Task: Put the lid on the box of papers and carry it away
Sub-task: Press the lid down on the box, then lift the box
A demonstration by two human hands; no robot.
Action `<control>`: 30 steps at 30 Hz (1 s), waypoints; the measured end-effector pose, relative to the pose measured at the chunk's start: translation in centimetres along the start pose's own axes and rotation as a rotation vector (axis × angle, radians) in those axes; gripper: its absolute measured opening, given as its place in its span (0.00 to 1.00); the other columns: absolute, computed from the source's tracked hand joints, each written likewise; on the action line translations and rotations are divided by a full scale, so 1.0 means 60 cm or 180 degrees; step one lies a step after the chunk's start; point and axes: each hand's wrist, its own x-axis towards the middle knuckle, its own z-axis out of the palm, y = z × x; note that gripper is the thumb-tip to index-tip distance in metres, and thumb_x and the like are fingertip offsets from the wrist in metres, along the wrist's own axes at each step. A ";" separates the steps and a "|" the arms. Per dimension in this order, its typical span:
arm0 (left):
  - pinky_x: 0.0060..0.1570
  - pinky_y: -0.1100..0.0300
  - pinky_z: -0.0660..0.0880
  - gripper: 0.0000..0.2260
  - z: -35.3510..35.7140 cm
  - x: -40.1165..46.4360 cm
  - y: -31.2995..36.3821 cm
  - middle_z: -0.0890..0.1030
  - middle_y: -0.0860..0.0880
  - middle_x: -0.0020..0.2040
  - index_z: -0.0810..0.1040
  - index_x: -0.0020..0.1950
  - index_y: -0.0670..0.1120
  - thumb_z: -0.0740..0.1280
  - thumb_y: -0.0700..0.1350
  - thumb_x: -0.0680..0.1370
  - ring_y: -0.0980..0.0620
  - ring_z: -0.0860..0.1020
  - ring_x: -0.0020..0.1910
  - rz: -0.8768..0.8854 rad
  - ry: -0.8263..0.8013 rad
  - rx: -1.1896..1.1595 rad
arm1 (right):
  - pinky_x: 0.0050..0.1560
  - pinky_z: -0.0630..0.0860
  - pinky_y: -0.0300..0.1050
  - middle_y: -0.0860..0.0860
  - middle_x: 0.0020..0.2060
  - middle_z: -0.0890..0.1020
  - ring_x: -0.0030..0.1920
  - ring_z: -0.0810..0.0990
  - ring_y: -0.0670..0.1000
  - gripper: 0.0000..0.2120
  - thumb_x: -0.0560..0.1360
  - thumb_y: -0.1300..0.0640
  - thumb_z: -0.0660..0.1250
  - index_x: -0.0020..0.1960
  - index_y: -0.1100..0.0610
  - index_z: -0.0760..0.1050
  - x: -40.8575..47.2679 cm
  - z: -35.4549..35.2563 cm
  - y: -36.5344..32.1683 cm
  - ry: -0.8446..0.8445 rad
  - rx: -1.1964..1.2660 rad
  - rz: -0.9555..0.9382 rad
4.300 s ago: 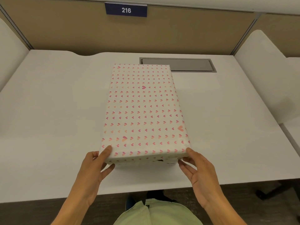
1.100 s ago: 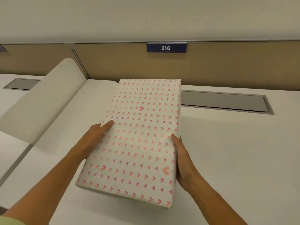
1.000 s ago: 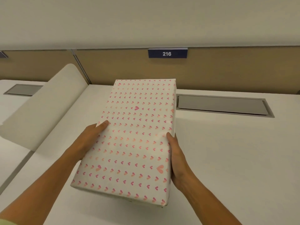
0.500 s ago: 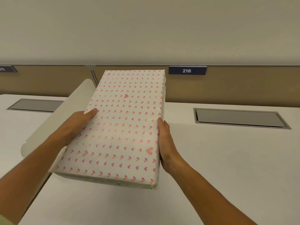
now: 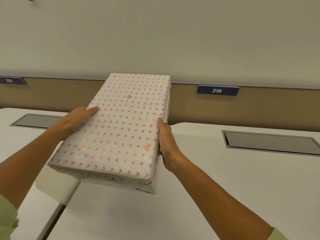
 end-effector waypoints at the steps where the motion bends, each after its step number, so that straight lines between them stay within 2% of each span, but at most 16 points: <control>1: 0.28 0.57 0.79 0.22 -0.008 0.015 -0.002 0.84 0.47 0.47 0.75 0.57 0.51 0.62 0.67 0.75 0.46 0.86 0.35 -0.0003 0.0011 0.0000 | 0.67 0.75 0.64 0.49 0.62 0.81 0.60 0.82 0.53 0.37 0.70 0.28 0.57 0.73 0.45 0.62 0.013 0.008 -0.002 -0.0007 -0.0020 0.0011; 3: 0.24 0.60 0.78 0.21 -0.020 0.041 -0.010 0.84 0.47 0.46 0.75 0.56 0.50 0.62 0.66 0.75 0.48 0.86 0.31 -0.0034 0.0004 0.0004 | 0.66 0.76 0.62 0.49 0.61 0.81 0.60 0.81 0.52 0.34 0.72 0.29 0.56 0.73 0.46 0.61 0.037 0.022 -0.004 -0.0022 -0.0048 0.0027; 5: 0.25 0.59 0.79 0.22 -0.031 0.066 -0.020 0.83 0.47 0.46 0.74 0.58 0.50 0.61 0.66 0.75 0.47 0.86 0.33 -0.0073 0.0013 0.0061 | 0.64 0.77 0.60 0.48 0.60 0.81 0.59 0.81 0.51 0.32 0.74 0.30 0.56 0.72 0.45 0.62 0.058 0.038 -0.001 -0.0046 -0.0095 0.0046; 8: 0.42 0.47 0.81 0.26 -0.040 0.103 -0.040 0.82 0.45 0.51 0.73 0.62 0.48 0.63 0.67 0.74 0.41 0.84 0.44 -0.0149 0.0040 0.0073 | 0.61 0.78 0.57 0.46 0.59 0.80 0.57 0.81 0.49 0.29 0.76 0.31 0.56 0.71 0.44 0.62 0.085 0.058 0.011 -0.0063 -0.0143 0.0082; 10: 0.51 0.41 0.79 0.28 -0.039 0.122 -0.055 0.82 0.44 0.54 0.73 0.63 0.48 0.64 0.67 0.73 0.39 0.83 0.48 -0.0235 0.0042 -0.0050 | 0.60 0.77 0.55 0.46 0.59 0.80 0.57 0.80 0.49 0.28 0.77 0.31 0.57 0.71 0.44 0.62 0.103 0.066 0.020 -0.0062 -0.0155 0.0130; 15: 0.57 0.38 0.76 0.31 -0.022 0.152 -0.097 0.80 0.43 0.59 0.71 0.69 0.47 0.62 0.67 0.74 0.39 0.81 0.51 -0.0350 0.0106 0.0043 | 0.68 0.75 0.61 0.47 0.63 0.79 0.61 0.79 0.51 0.29 0.77 0.31 0.56 0.73 0.44 0.61 0.147 0.076 0.044 -0.0105 -0.0284 0.0291; 18: 0.54 0.40 0.77 0.28 -0.014 0.168 -0.121 0.81 0.45 0.55 0.72 0.67 0.48 0.62 0.66 0.75 0.40 0.82 0.48 -0.0359 0.0106 -0.0007 | 0.69 0.73 0.63 0.48 0.65 0.79 0.63 0.79 0.52 0.30 0.78 0.31 0.56 0.74 0.45 0.62 0.170 0.082 0.061 -0.0129 -0.0342 0.0394; 22: 0.45 0.45 0.77 0.29 -0.011 0.196 -0.148 0.78 0.45 0.55 0.70 0.69 0.47 0.61 0.65 0.76 0.44 0.80 0.43 -0.0401 0.0178 0.0181 | 0.69 0.74 0.62 0.47 0.65 0.79 0.62 0.79 0.51 0.29 0.77 0.31 0.56 0.73 0.45 0.62 0.196 0.091 0.086 -0.0188 -0.0365 0.0507; 26: 0.36 0.51 0.77 0.28 -0.004 0.226 -0.148 0.79 0.46 0.53 0.69 0.69 0.48 0.60 0.65 0.76 0.45 0.81 0.43 -0.0406 0.0068 0.0341 | 0.69 0.73 0.63 0.48 0.65 0.79 0.63 0.79 0.52 0.30 0.77 0.31 0.55 0.74 0.45 0.63 0.222 0.089 0.104 -0.0156 -0.0295 0.0614; 30: 0.46 0.45 0.79 0.32 0.012 0.245 -0.157 0.79 0.44 0.57 0.66 0.72 0.48 0.59 0.67 0.76 0.43 0.81 0.46 -0.0405 0.0062 0.0552 | 0.70 0.72 0.65 0.50 0.67 0.78 0.65 0.79 0.54 0.32 0.76 0.31 0.55 0.74 0.46 0.63 0.241 0.081 0.120 -0.0119 -0.0244 0.0663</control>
